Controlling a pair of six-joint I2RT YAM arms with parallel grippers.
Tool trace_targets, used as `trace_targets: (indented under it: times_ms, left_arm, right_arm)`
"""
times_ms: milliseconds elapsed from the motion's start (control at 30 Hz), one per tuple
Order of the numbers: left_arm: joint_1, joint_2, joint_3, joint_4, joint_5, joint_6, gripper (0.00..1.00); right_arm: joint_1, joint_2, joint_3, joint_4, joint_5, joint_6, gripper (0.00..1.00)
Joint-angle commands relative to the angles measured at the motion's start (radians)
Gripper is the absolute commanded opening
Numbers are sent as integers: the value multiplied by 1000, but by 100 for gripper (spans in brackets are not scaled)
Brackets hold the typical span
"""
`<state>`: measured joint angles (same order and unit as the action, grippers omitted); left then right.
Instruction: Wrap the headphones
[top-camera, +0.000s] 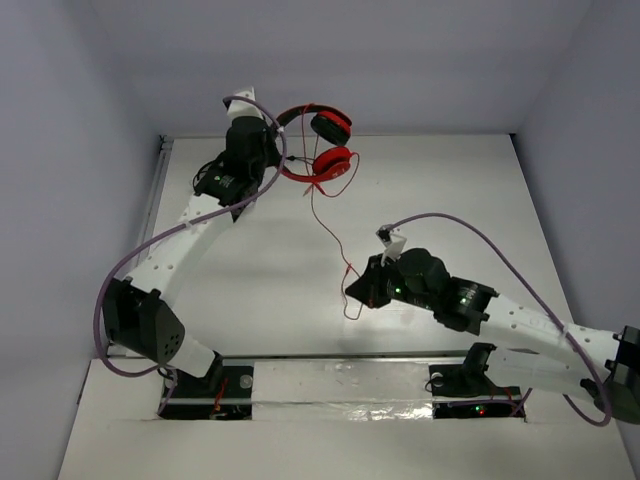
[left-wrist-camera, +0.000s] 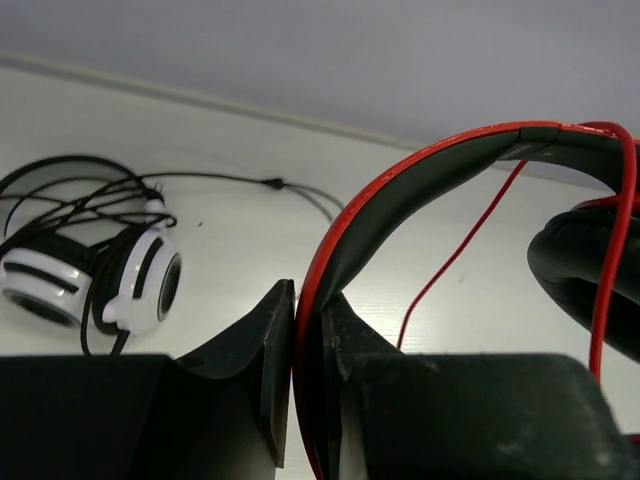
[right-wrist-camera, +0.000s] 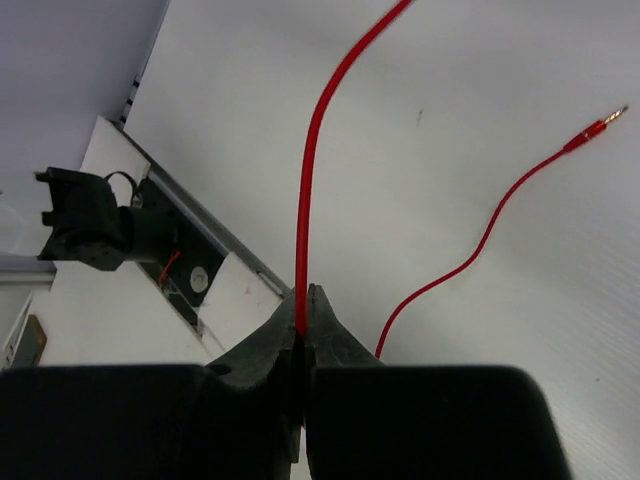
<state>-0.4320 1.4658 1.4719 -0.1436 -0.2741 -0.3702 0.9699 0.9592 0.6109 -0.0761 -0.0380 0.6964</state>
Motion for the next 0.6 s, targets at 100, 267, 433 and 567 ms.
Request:
trace_targets:
  times_ms: [100, 267, 433, 567]
  left_arm:
    - [-115, 47, -139, 225, -231, 8, 0]
    - [-204, 102, -251, 300, -249, 14, 0]
    - [-251, 96, -372, 421, -136, 54, 0]
    - [-289, 62, -464, 449, -80, 109, 0]
  right_arm:
    - [88, -2, 318, -423, 115, -103, 0]
    - [89, 74, 521, -600, 174, -190, 0]
    - [89, 128, 650, -748, 292, -239, 0]
    - [89, 151, 722, -803, 339, -290, 0]
